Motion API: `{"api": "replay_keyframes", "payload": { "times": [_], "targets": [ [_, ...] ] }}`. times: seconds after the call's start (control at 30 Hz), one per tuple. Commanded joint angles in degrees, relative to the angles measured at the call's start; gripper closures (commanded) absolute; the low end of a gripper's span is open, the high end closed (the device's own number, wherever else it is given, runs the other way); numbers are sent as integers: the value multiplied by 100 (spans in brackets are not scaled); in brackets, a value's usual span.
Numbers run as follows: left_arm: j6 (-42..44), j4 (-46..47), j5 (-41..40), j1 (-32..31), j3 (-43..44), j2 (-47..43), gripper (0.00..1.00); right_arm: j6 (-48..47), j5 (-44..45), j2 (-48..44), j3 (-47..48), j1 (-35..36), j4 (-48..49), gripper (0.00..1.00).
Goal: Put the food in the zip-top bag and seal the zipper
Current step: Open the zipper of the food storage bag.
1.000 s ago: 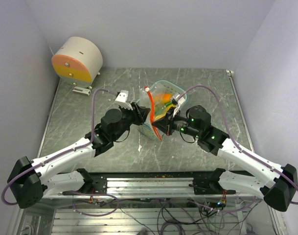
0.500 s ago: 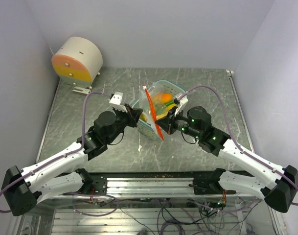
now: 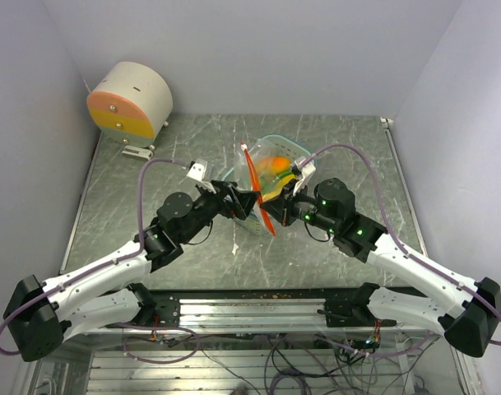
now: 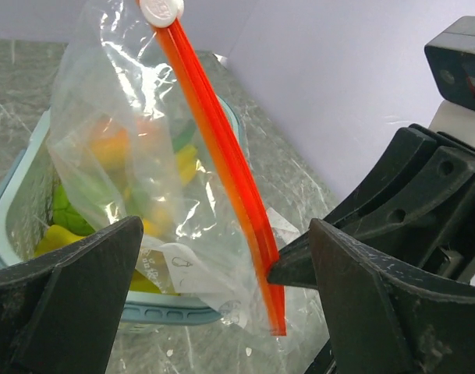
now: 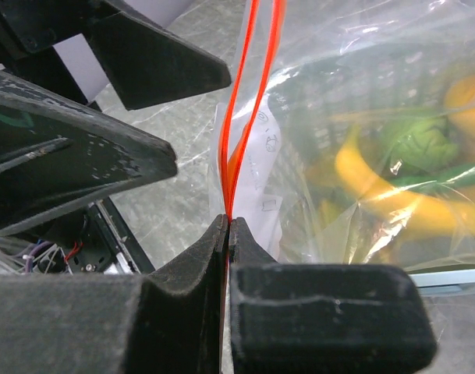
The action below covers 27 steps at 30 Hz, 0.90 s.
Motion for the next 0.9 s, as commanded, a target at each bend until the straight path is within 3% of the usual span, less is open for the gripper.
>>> {"api": "replay_keyframes", "payload": {
  "times": [0.0, 0.27, 0.63, 0.8, 0.87],
  "targets": [
    [-28, 425, 199, -29, 350, 309, 1, -34, -66, 66, 36, 28, 46, 100],
    [111, -29, -567, -28, 479, 440, 8, -24, -125, -100, 71, 44, -13, 100],
    [44, 362, -421, -23, 522, 1045, 11, 43, -208, -264, 37, 103, -42, 100],
    [66, 288, -414, -29, 540, 1065, 19, 30, -106, -286, 4, 123, -67, 100],
    [67, 275, -446, -29, 472, 960, 38, 36, -31, -317, -24, 124, -89, 100]
  ]
}}
